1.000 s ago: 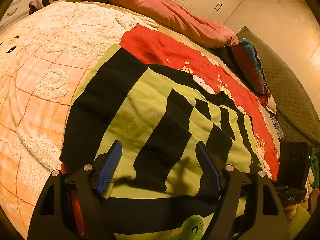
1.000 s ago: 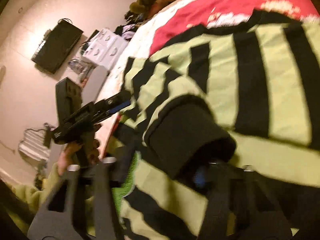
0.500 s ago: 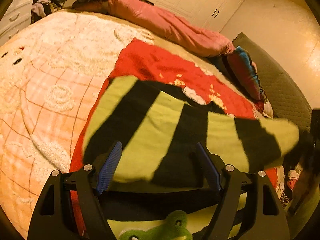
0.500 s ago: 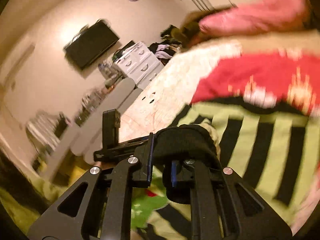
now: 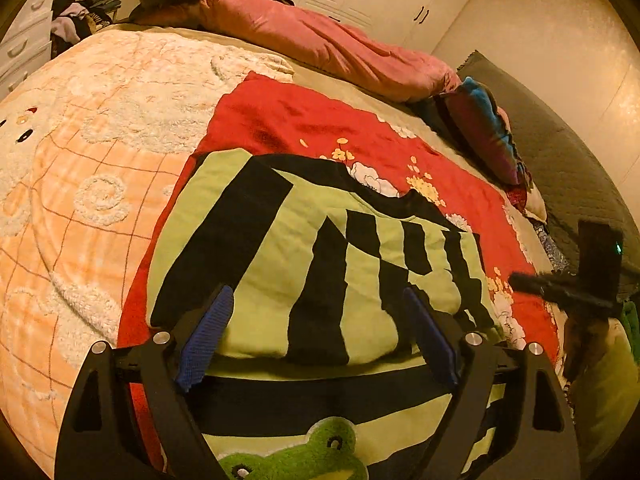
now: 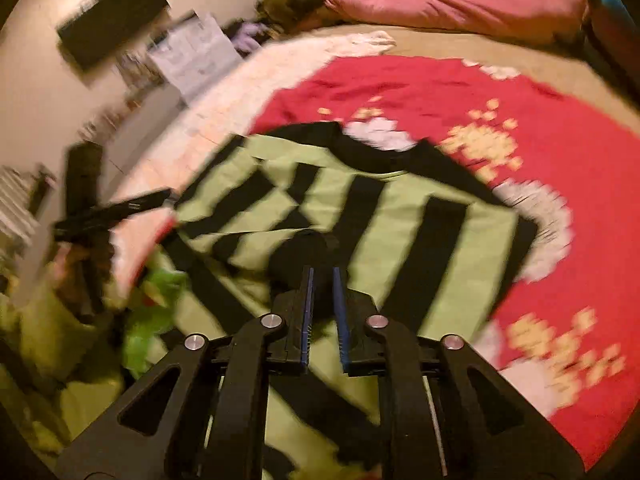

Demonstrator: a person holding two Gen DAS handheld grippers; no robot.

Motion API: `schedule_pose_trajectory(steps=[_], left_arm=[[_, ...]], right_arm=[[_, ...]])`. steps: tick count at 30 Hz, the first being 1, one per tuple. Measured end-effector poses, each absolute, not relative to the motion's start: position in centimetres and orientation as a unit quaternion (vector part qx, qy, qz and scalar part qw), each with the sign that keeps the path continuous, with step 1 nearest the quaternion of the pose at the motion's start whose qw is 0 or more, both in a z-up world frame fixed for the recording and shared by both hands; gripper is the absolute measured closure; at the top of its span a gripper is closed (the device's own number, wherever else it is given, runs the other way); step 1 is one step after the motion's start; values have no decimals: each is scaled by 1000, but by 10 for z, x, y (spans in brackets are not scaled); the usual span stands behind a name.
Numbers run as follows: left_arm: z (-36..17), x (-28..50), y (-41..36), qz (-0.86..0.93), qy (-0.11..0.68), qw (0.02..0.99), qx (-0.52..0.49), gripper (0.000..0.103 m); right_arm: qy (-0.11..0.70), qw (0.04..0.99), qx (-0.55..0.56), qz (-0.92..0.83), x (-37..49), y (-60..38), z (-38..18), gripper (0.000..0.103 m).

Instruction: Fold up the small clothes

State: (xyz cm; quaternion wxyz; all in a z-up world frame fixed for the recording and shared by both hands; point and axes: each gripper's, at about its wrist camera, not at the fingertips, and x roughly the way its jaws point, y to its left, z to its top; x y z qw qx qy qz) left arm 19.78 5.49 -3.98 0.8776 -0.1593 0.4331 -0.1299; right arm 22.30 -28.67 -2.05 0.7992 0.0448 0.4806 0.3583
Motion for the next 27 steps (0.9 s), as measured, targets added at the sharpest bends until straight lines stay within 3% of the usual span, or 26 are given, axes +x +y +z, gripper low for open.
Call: schedule_pose_trajectory(steps=[2, 6, 11, 14, 15, 17, 18, 19, 22, 27], left_arm=[[-42, 200, 54, -128, 436, 876, -159, 18], [-45, 204, 45, -132, 444, 872, -155, 18], [-46, 219, 19, -150, 453, 870, -122, 18], [-62, 231, 0, -158, 476, 859, -105, 18], [-68, 234, -6, -159, 483, 856, -96, 18], [-76, 237, -13, -156, 491, 853, -81, 18], [-81, 238, -16, -155, 497, 850, -80, 18], [-85, 239, -17, -155, 501, 847, -83, 18], [-90, 239, -18, -153, 503, 846, -82, 17], [-93, 240, -18, -153, 504, 846, -86, 17]], right_arm=[[475, 790, 75, 380, 209, -282, -30, 78], [487, 785, 80, 375, 202, -266, -48, 70], [493, 789, 92, 354, 211, -254, -67, 49], [508, 788, 100, 332, 216, -254, -79, 49], [505, 787, 108, 338, 214, -255, -80, 51], [502, 781, 111, 355, 209, -255, -80, 72], [500, 779, 108, 362, 207, -254, -79, 94], [496, 772, 113, 381, 202, -255, -76, 98], [483, 754, 91, 436, 180, -248, -64, 100], [541, 739, -1, 403, 166, -223, -95, 99]])
